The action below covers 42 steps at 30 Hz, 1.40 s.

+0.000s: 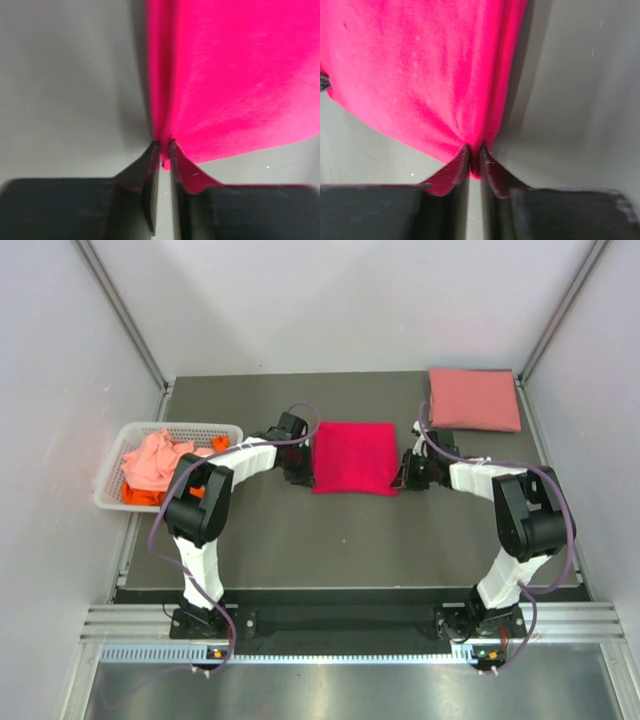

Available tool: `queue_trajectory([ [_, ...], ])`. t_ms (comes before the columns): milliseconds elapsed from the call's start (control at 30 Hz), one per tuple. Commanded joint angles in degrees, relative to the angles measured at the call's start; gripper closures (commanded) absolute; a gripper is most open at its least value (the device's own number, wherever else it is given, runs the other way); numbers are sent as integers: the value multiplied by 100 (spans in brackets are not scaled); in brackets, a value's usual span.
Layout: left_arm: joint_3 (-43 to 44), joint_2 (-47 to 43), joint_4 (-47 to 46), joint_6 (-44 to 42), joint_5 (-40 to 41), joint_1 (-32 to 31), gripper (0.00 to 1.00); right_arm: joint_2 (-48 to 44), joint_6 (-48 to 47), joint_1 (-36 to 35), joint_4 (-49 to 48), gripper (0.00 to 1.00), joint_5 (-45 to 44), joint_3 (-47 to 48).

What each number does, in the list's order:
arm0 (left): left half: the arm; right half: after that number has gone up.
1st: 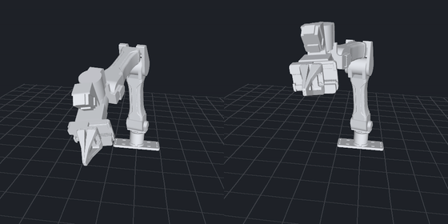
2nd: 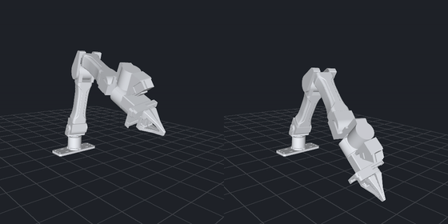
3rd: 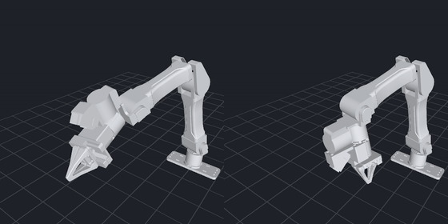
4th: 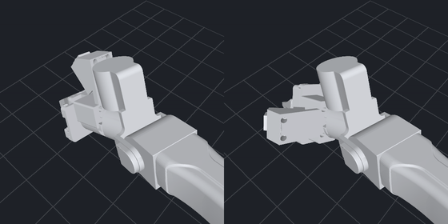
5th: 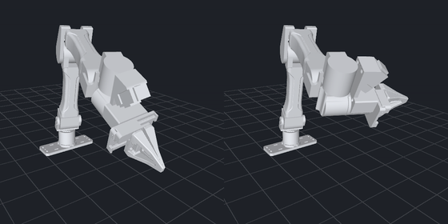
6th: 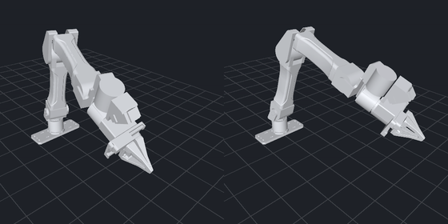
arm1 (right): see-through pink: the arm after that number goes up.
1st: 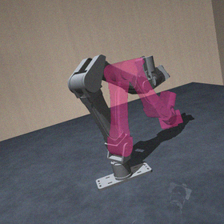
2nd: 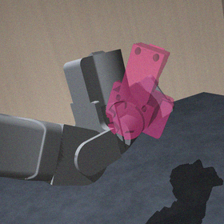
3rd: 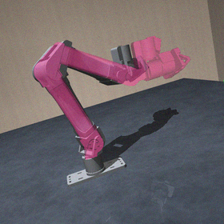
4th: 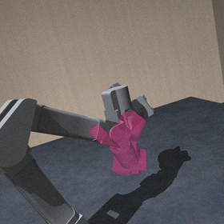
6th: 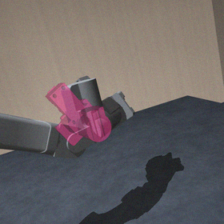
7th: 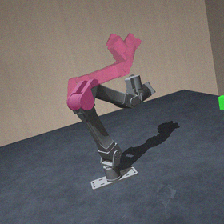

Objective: Fold and stack the t-shirts
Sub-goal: Fold the tshirt

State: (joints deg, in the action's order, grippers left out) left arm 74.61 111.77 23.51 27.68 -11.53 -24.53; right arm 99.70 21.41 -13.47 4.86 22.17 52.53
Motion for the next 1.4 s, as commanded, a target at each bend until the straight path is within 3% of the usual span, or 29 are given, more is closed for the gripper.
queue_trajectory([
  [0,97,-199,988,-61,590,19,80,-354,276,-68,-250,83,-389,-121],
  [100,623,-252,1392,-140,818,19,69,-460,197,-68,382,73,-617,221],
  [233,1520,-173,1692,-219,863,28,69,-522,57,-68,1060,72,-934,880],
  [467,2346,459,208,-132,-410,107,71,31,-145,-76,623,92,-171,1794],
  [767,4078,2173,75,-211,-605,458,71,2034,-462,-24,612,93,244,3833],
  [1000,4106,2596,-425,-70,-718,888,70,3001,-365,292,480,95,7,4580],
  [1167,4158,2579,-452,88,-1114,942,69,3029,-365,328,577,94,41,4731],
  [1367,4045,1929,654,-96,-465,959,67,2459,-243,319,665,89,217,4573],
])
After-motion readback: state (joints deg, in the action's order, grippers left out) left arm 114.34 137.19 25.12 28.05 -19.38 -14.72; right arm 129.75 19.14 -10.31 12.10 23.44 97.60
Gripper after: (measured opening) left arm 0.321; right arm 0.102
